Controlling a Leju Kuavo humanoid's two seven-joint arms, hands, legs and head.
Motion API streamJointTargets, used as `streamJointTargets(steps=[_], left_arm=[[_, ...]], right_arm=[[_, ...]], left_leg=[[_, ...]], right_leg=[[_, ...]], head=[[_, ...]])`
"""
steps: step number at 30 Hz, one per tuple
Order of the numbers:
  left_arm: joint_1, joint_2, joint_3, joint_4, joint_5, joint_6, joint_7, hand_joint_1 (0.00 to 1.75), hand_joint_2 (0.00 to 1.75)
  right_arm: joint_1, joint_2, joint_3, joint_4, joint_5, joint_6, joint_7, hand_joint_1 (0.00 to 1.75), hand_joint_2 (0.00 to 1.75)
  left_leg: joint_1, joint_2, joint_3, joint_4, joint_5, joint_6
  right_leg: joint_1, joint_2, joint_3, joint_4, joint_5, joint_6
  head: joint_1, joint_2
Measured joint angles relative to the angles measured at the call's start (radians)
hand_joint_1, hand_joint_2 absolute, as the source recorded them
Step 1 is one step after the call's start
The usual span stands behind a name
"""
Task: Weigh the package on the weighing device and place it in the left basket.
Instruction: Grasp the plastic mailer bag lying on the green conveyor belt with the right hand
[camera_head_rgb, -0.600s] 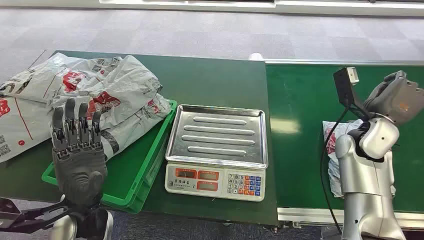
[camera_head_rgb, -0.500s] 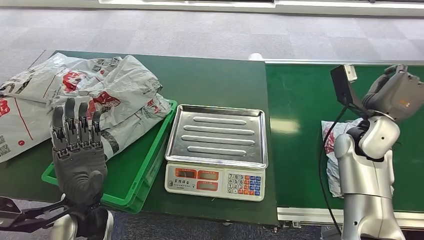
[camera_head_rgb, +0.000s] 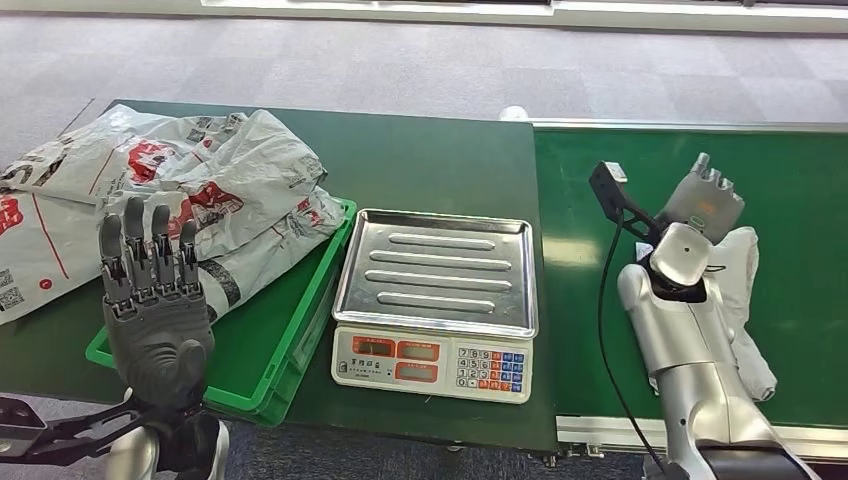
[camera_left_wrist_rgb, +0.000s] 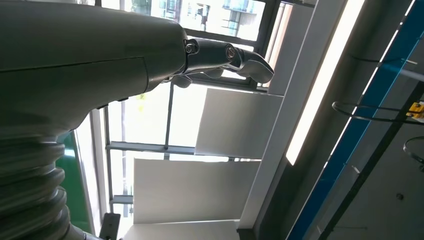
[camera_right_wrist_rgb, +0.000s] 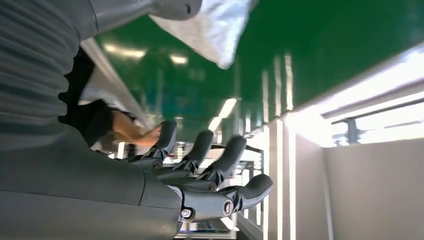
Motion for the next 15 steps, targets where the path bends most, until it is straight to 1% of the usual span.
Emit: streamJointTargets(steps=[3,6,9,15], left_arm=[[0.010,0.001,0.000,0.000,0.006,0.008,-0.003,0.00,1.75],[0.020,0.001,0.001,0.000,0.008,0.005,-0.003,0.00,1.75],[0.015,0.001,0.002,0.004,0.004,0.006,0.002,0.00,1.75],[-0.010,0.000,0.001,0.026,-0.005,0.014,0.003,0.00,1.75]], right_arm=[[-0.031,-0.075,-0.016,0.235,-0.011,-0.018,0.073,0.00,1.75],[-0.034,-0.128,-0.068,0.361,-0.025,-0.027,0.050,0.00,1.75],[-0.035,-0.162,-0.108,0.458,-0.027,0.025,0.026,0.00,1.75],[-0.049,-0.193,-0.144,0.576,-0.017,0.160,0.021,0.00,1.75]], left_leg=[[-0.001,-0.006,-0.001,0.001,0.000,0.001],[-0.002,-0.007,-0.003,0.001,-0.001,0.002],[-0.002,-0.006,-0.002,0.001,-0.001,0.002],[-0.002,-0.004,-0.002,0.001,-0.001,0.002]], right_leg=[[-0.001,-0.006,0.001,0.000,-0.001,0.002],[-0.001,-0.006,0.001,0.000,-0.001,0.002],[-0.002,-0.005,0.000,0.000,-0.001,0.002],[-0.001,-0.003,-0.001,0.000,-0.001,0.002]], head=[[0.000,0.000],[0.000,0.000],[0.000,0.000],[0.000,0.000]])
